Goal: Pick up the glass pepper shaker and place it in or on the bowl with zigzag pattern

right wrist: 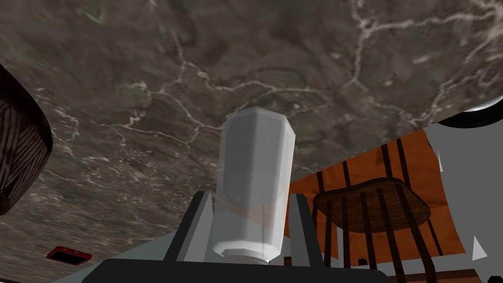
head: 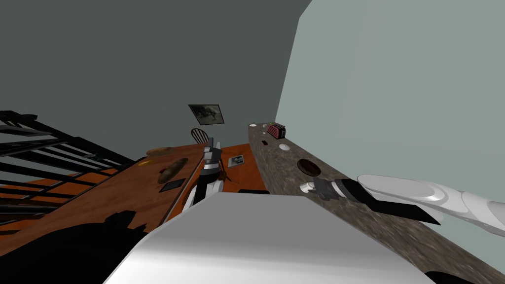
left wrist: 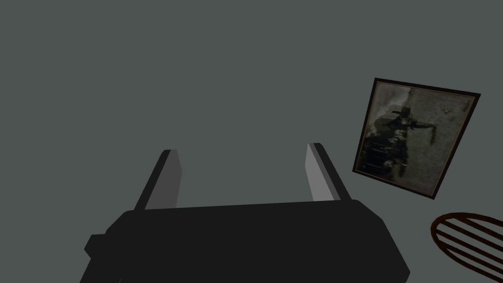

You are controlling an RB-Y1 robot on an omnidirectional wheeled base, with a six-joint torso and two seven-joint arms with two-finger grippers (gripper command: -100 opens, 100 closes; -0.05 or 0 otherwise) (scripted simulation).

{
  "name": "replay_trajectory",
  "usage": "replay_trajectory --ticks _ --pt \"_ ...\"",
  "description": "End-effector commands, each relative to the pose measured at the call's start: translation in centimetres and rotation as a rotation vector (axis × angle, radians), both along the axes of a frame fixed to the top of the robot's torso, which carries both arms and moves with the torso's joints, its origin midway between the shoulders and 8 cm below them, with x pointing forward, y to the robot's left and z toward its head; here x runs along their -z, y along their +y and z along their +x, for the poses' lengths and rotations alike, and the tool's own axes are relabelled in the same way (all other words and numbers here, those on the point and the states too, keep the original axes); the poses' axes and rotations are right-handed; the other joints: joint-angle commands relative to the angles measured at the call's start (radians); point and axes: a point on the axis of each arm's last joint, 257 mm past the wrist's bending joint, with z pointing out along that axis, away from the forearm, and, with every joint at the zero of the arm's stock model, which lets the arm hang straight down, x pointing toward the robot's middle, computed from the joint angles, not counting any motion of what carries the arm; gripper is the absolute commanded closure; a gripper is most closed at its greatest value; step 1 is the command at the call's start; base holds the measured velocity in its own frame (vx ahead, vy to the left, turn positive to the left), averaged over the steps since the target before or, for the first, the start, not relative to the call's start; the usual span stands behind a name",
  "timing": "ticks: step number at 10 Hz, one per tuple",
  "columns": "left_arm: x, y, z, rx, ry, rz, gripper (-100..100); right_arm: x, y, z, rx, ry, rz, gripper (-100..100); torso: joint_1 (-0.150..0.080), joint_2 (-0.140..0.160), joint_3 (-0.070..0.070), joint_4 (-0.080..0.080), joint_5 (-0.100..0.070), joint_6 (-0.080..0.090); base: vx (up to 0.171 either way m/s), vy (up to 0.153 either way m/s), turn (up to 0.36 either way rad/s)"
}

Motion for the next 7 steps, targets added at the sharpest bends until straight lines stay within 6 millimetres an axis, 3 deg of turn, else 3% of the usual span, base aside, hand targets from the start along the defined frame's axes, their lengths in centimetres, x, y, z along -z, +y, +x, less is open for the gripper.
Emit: replay_trajectory --ticks 1,6,7 --pt "0.00 0.00 0.00 0.000 0.000 0.000 0 -0.41 -0.14 0.16 -0.016 0.002 0.000 100 0.000 0.000 0.000 0.000 0.000 0.000 0.024 0.023 -0.079" --pt "0.00 0.00 0.00 0.000 0.000 0.000 0 -1.17 -0.57 0.63 -0.044 0.003 -0.003 100 0.000 0.000 0.000 0.000 0.000 0.000 0.017 0.019 -0.072" --pt "0.00 0.00 0.00 0.000 0.000 0.000 0 -1.20 -0.57 0.60 -0.046 0.004 -0.002 0 -0.001 0.000 0.000 0.000 0.000 -0.001 0.000 0.000 0.000"
